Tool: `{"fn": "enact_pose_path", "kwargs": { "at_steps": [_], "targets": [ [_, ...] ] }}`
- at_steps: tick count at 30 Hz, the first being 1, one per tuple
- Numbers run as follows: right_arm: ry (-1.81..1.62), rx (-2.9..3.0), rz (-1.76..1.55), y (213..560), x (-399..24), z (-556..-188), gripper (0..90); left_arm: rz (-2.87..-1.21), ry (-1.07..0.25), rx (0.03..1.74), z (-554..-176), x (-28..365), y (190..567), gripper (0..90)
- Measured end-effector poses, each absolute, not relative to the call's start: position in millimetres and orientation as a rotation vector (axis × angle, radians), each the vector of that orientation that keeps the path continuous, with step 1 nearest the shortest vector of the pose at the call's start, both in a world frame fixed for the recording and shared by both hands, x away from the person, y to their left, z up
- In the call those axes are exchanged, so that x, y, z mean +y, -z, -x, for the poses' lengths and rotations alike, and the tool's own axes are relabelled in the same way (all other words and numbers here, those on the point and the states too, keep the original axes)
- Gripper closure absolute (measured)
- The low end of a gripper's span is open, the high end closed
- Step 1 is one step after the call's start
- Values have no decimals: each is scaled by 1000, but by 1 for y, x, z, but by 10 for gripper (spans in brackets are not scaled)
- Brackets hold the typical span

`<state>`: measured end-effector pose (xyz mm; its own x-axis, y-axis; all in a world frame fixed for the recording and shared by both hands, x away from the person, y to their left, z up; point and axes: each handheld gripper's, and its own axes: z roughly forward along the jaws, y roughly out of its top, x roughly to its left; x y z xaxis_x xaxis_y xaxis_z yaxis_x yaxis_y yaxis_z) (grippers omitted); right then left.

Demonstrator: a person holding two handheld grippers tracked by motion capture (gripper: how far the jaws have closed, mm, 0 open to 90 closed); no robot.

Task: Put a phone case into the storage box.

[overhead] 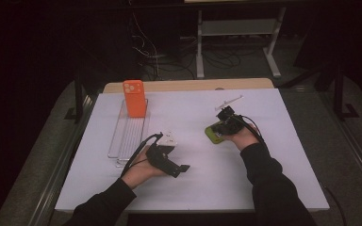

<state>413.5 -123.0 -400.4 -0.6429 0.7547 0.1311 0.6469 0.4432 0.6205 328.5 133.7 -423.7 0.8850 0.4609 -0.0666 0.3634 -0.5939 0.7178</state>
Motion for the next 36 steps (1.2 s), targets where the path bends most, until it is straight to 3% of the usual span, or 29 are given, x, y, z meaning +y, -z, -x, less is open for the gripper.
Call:
{"fn": "enact_pose_path", "kwargs": {
  "at_steps": [17, 36],
  "targets": [
    [-785, 2596, -1243, 428, -88, -469, 885, -2260, -149, 598, -328, 134, 424, 15],
    [-748, 2620, -1244, 429, -121, -426, 885, -2255, -149, 610, -328, 134, 425, 15]
  ]
}}
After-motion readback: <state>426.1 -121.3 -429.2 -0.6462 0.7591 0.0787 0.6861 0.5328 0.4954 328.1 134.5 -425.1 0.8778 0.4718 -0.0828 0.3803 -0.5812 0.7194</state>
